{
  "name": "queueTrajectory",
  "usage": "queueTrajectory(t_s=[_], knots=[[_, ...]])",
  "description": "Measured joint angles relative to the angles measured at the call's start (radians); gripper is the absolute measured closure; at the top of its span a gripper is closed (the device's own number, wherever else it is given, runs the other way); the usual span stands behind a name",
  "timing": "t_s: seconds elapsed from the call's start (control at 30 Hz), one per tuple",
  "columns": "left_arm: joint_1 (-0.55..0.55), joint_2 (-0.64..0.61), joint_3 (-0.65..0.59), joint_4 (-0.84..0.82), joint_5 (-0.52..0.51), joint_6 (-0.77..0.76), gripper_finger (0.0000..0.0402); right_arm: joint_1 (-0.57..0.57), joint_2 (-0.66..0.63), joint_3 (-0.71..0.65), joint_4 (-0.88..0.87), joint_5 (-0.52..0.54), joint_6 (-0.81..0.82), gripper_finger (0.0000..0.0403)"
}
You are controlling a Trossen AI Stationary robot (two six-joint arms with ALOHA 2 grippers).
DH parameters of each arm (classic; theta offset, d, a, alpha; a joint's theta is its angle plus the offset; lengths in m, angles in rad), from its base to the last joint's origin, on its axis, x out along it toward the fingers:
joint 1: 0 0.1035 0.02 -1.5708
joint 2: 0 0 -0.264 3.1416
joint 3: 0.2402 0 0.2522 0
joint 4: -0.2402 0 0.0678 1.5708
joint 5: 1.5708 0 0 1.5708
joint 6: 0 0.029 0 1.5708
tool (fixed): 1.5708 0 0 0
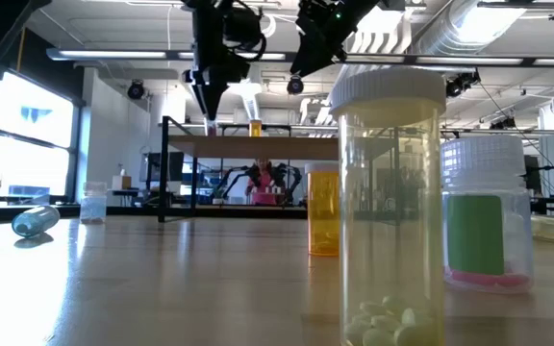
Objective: Pick and place medicine bottles onto shelf by color
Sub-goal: Put the top left blue pill bottle on the shelf
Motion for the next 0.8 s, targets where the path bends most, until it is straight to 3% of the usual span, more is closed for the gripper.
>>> queueTrajectory(t_s=[0.8], knots=[[-0.008, 0.012, 0.001, 0.008, -0.064, 0.045, 0.0296, 0.0, 0.0, 0.0, -0.007, -0.002, 0.0, 0.0203]])
